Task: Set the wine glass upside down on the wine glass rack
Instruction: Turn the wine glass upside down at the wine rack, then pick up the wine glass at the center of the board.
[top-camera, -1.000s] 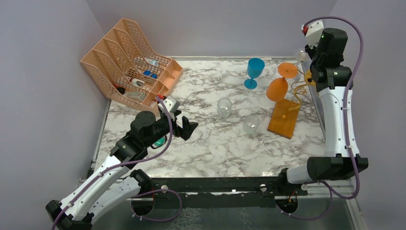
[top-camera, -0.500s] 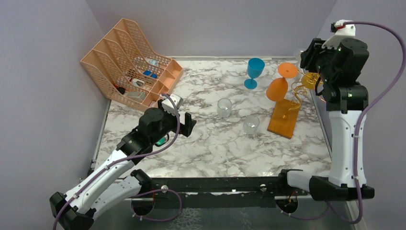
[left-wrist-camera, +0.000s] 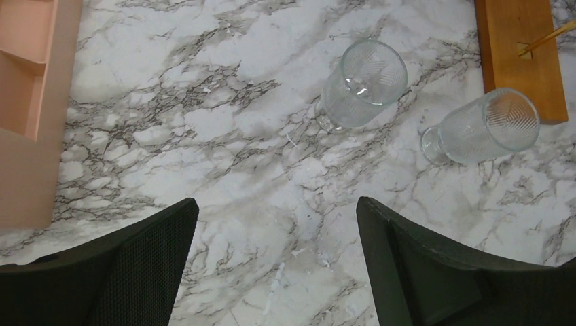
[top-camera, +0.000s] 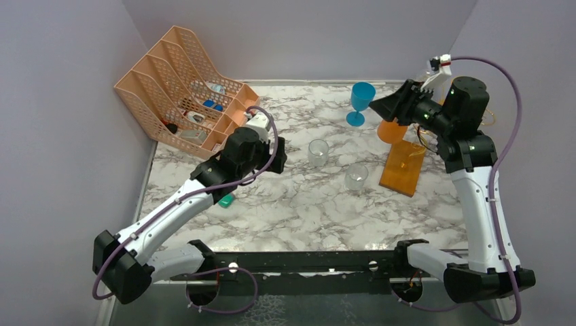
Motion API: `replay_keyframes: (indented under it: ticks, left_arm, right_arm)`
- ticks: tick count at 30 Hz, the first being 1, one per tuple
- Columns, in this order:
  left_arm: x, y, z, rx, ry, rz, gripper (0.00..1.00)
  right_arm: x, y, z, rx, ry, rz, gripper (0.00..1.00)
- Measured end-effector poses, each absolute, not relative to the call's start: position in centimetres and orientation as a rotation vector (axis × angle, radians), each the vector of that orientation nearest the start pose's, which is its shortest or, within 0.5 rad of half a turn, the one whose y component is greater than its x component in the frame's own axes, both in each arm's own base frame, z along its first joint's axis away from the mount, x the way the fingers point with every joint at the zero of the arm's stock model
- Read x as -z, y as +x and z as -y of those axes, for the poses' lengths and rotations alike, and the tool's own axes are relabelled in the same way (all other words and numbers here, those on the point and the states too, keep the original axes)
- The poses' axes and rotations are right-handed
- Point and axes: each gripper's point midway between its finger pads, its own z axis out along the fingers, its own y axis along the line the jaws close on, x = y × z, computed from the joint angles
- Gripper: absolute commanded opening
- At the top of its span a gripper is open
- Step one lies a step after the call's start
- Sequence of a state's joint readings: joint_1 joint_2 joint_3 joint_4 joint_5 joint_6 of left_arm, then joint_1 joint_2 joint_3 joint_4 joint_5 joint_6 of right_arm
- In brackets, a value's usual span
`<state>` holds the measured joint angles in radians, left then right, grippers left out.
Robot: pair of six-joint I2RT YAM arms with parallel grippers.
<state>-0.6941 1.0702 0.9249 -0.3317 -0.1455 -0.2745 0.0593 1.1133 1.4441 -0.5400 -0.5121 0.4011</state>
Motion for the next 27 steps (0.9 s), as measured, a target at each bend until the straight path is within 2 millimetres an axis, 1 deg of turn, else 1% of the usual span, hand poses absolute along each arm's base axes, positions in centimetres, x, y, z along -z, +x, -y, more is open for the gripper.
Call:
replay_keyframes:
  ticks: [2,4,6,8,10,12,14,15,17,20,22,24,27]
  left_arm:
    - [-22.1,28.5,21.9,0.466,0.304,-2.066,0.9]
    - [-21.8,29.3,22.4,0.474,0.266,-2.091,0.88]
    - [-21.1,30.1,22.6,0.478,0.225,-2.121,0.85]
    - [-20.3,31.0,22.6,0.49,0.178,-2.157,0.81]
    - [-19.6,32.0,22.6,0.516,0.129,-2.184,0.78]
    - [-19.2,33.0,22.6,0.552,0.084,-2.2,0.76]
    - [-18.9,34.3,22.7,0.585,0.047,-2.209,0.76]
    - [-18.9,34.9,22.9,0.597,0.038,-2.21,0.76]
    - [-19.1,35.7,23.6,0.623,0.045,-2.208,0.77]
    - [-19.9,37.0,25.1,0.667,0.068,-2.187,0.79]
    - [-20.4,37.6,25.7,0.688,0.082,-2.172,0.8]
    - [-20.5,37.9,26.2,0.706,0.095,-2.165,0.81]
    - [-19.9,37.9,27.0,0.73,0.121,-2.176,0.81]
  right_arm:
    - [-39.6,30.8,-13.2,-0.819,-0.102,-1.839,0.49]
    - [-39.1,29.7,-14.4,-0.846,-0.139,-1.846,0.49]
    - [-38.8,28.3,-15.3,-0.862,-0.18,-1.84,0.49]
    - [-38.5,27.1,-15.7,-0.868,-0.214,-1.834,0.49]
    - [-38.0,26.4,-15.7,-0.85,-0.236,-1.831,0.5]
    - [-36.9,26.0,-15.5,-0.822,-0.251,-1.841,0.52]
    - [-35.1,25.6,-15.2,-0.796,-0.259,-1.873,0.54]
    - [-33.8,25.3,-15.0,-0.785,-0.264,-1.898,0.55]
    - [-31.8,24.7,-14.8,-0.773,-0.271,-1.943,0.57]
    - [-29.8,23.8,-14.4,-0.76,-0.267,-1.991,0.63]
    - [-29.5,23.4,-14.1,-0.746,-0.254,-1.999,0.68]
    - [-29.6,23.2,-13.8,-0.737,-0.228,-1.99,0.72]
    - [-29.6,22.6,-13.4,-0.739,-0.175,-1.977,0.76]
